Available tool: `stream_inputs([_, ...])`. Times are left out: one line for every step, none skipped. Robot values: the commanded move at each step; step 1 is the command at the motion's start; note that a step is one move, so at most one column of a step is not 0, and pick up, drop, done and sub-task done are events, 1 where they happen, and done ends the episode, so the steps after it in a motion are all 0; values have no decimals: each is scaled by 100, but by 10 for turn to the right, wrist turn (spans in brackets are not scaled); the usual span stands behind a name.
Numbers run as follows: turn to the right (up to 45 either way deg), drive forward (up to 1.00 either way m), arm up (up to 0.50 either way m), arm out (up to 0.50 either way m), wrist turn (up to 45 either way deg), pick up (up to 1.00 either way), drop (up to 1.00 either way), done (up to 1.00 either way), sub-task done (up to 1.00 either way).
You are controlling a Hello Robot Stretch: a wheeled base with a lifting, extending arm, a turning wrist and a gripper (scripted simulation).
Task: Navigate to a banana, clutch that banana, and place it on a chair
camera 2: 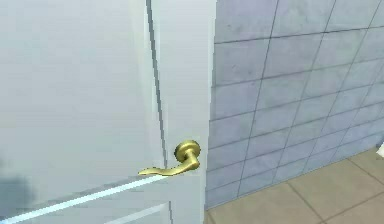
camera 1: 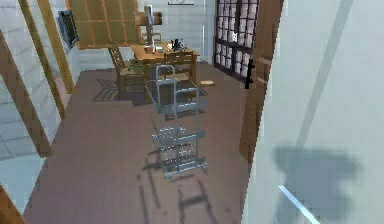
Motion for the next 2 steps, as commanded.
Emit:
stream_inputs([-120, 0, 0, 0, 0, 0, 0, 0, 0])
stream_inputs([0, 30, 0, 0, 0, 0, 0, 0, 0])
